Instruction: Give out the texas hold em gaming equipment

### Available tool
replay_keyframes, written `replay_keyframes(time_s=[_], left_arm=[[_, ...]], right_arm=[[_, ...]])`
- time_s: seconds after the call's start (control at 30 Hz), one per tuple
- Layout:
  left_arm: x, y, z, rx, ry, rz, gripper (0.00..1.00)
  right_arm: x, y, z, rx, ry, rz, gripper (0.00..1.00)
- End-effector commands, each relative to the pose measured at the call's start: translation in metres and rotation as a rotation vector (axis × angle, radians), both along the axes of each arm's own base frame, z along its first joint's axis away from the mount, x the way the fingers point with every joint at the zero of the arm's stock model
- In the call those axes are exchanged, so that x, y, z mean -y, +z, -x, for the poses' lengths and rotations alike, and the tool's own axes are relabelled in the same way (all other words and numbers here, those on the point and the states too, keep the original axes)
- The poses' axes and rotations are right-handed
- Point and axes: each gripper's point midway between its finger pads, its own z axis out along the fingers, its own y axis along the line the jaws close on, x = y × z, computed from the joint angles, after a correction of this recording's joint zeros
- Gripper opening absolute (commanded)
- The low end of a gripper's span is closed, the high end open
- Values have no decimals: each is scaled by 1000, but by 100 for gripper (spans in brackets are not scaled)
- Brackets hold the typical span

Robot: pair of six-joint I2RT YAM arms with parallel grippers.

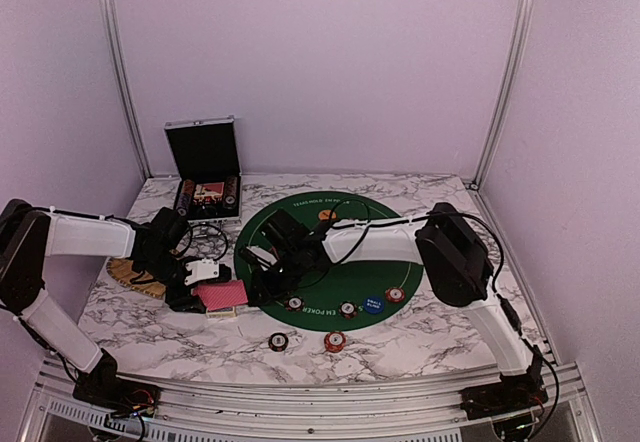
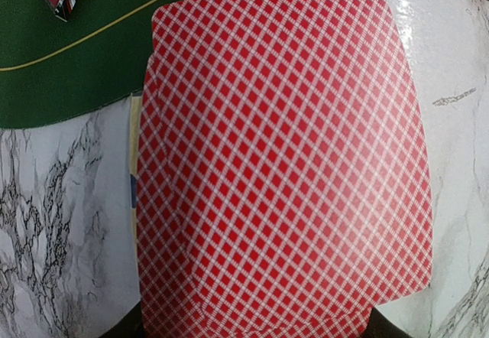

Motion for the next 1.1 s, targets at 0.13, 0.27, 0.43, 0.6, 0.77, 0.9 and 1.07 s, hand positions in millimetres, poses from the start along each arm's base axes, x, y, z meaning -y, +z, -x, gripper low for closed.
replay_keyframes(time_s=[0.13, 0.27, 0.43, 0.6, 0.77, 0.9, 1.07], left_arm=[[-7, 5, 9, -23, -23, -36, 76], [-7, 7, 12, -22, -33, -29, 93], [-6, 8, 13, -29, -32, -26, 98], [-4, 8, 10, -36, -22, -20, 99], [-1, 11, 8, -36, -17, -6, 99], [0, 12, 9, -45, -5, 6, 99], [0, 12, 12, -51, -11, 6, 99]], right_arm=[[2, 23, -10, 30, -28, -24, 14], [1, 19, -3, 27, -15, -12, 14], [-3, 19, 1, 31, -8, -10, 12], [-11, 22, 4, 36, 4, -13, 10], [-17, 24, 5, 40, 12, -21, 8], [-23, 25, 8, 41, 24, -28, 7], [-27, 24, 9, 38, 32, -28, 6]])
